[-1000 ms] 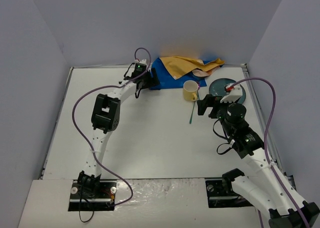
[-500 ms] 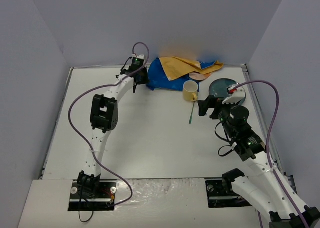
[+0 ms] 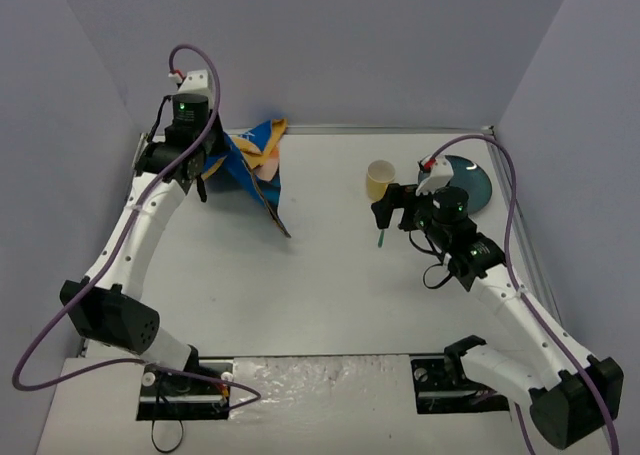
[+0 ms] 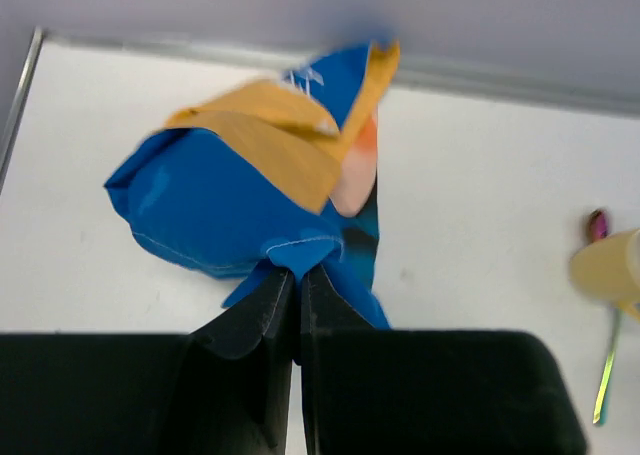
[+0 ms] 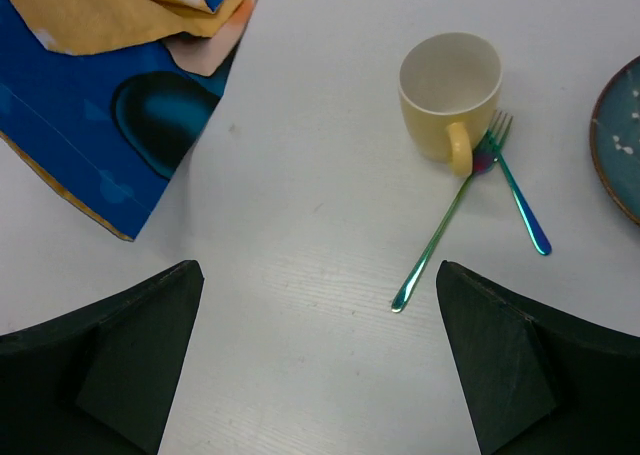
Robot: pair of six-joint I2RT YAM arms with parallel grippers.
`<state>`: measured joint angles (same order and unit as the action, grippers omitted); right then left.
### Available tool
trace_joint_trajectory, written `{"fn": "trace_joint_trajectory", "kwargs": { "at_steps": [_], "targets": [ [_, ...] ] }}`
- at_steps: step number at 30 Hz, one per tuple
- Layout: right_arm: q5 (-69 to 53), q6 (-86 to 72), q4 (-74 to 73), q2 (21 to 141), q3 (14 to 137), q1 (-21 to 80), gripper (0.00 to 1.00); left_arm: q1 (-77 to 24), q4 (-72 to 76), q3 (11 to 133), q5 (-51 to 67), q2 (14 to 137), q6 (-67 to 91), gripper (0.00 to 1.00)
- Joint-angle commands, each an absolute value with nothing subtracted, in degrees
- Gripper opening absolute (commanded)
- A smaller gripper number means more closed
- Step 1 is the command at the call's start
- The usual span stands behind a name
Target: Set the dinner table for one person
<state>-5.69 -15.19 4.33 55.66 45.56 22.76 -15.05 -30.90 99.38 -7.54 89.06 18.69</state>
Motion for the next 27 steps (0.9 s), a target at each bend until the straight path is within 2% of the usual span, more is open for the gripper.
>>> {"fn": "trace_joint_trajectory", "kwargs": {
  "at_steps": [1,5,10,13,19,27],
  "targets": [
    [-11.8,-15.5,10.3,59.9,48.3,24.4,0.99,-15.1,-32.2,82.7,-12.6,85.4,23.2,0.0],
    [-13.6,-13.8,11.5,65.7,48.3,28.3,0.96,-15.1,-33.6,69.1,-11.7,77.4,26.2,0.0],
    [-12.4,-14.1,14.5,76.1,49.6,35.4,0.95,-15.4,-36.9,59.7,-11.5,69.3,28.2,0.0],
    [-9.2,-15.3,18.7,83.9,52.2,40.7,0.9,-15.4,-39.7,55.1,-12.5,63.7,28.7,0.0],
    [1.9,-17.2,20.9,98.1,60.4,47.5,0.84,-15.2,-40.7,52.1,-12.7,58.1,28.7,0.0],
    [16.9,-21.6,19.5,109.2,67.5,51.0,0.8,-15.3,-40.7,49.8,-10.8,56.8,29.5,0.0]
  ]
}}
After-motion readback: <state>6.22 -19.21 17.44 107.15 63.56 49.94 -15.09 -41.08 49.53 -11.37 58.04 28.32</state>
